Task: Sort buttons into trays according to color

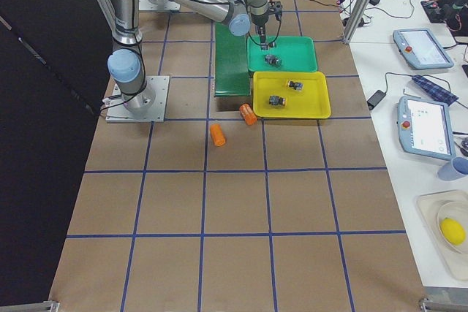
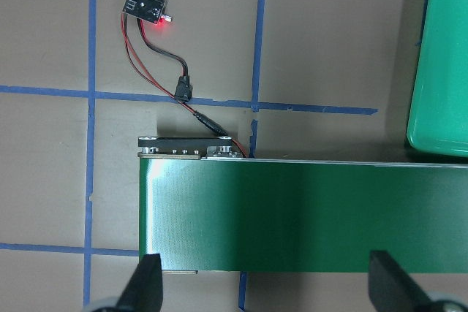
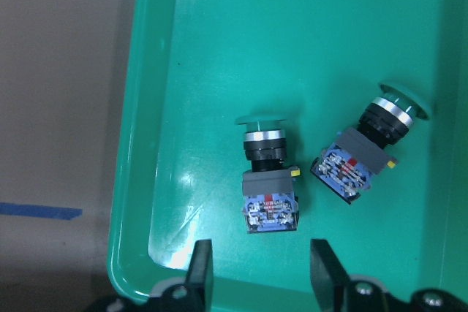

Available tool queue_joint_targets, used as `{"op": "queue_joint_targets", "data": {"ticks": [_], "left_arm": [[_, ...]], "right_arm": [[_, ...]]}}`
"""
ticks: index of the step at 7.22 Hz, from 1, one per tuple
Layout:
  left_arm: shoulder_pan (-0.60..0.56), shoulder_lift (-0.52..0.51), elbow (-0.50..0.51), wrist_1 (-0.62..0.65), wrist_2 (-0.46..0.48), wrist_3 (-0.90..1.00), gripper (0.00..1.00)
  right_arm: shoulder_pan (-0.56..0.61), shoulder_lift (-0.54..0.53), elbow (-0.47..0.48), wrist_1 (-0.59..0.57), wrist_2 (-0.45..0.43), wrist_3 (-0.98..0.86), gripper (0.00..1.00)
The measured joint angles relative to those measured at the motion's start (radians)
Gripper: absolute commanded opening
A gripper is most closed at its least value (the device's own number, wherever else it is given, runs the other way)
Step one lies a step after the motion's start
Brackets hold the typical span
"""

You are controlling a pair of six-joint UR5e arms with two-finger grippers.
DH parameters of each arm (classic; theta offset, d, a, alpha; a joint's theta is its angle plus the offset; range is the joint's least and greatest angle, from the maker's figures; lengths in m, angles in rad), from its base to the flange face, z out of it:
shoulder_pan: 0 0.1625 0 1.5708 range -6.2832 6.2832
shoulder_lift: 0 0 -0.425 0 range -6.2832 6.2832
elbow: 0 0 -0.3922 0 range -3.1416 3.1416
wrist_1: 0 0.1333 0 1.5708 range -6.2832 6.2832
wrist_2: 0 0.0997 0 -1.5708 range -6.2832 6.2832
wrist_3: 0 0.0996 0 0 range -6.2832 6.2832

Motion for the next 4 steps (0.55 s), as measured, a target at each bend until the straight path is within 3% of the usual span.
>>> {"op": "queue_joint_targets", "data": {"ticks": [2, 4], "left_arm": [[-0.001, 0.000, 0.001, 0.000, 0.000, -0.002, 1.00], [-0.001, -0.007, 0.015, 0.000, 0.002, -0.008, 1.00]], "right_arm": [[-0.007, -0.024, -0.004, 0.042, -0.017, 0.002, 1.00], [-0.040, -0.098, -0.030, 0.215, -0.060, -0.002, 1.00]]}}
